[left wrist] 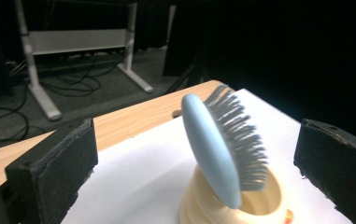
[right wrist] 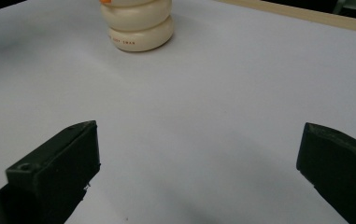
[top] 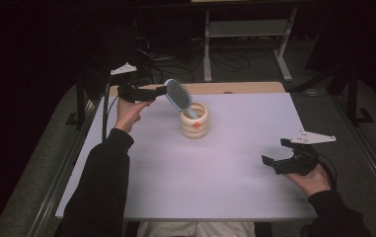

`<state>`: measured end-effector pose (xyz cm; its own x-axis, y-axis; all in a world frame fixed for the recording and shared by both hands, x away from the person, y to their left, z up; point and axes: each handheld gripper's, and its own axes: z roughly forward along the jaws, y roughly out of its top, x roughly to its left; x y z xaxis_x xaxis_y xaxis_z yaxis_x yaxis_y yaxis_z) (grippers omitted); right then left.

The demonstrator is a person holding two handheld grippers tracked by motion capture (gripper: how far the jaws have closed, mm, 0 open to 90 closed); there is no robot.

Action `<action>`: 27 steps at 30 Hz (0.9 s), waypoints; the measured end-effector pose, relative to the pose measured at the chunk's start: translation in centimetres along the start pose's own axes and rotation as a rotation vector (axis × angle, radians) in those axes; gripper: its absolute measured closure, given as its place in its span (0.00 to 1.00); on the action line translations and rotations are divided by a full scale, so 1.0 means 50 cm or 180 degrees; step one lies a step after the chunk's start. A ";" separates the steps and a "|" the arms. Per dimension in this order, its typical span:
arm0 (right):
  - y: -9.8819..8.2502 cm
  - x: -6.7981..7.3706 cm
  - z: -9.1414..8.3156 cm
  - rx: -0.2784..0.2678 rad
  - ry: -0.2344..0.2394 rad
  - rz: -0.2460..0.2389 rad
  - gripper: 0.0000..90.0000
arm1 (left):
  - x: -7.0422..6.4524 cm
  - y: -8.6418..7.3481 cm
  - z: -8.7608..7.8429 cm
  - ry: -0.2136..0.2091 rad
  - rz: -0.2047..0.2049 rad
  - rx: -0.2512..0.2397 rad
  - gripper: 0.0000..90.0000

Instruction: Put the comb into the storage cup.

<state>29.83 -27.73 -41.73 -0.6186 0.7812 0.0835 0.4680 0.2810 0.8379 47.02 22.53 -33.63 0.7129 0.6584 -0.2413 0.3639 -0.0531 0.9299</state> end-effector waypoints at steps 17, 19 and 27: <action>0.001 -0.001 -0.002 -0.0008 -0.0005 -0.0018 0.00 | 0.023 -0.023 -0.111 0.0077 0.0166 0.0168 0.00; 0.001 0.000 -0.001 -0.0006 -0.0012 -0.0023 0.00 | 0.018 -0.024 -0.117 0.0018 0.0153 0.0169 0.00; 0.001 0.001 0.000 0.0010 -0.0004 -0.0024 0.00 | -0.007 -0.033 -0.142 -0.0044 0.0263 0.0129 0.00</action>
<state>29.81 -27.67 -41.71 -0.6214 0.7798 0.0766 0.4652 0.2886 0.8368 41.92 27.73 -33.10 0.7497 0.6400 -0.1683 0.3271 -0.1374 0.9349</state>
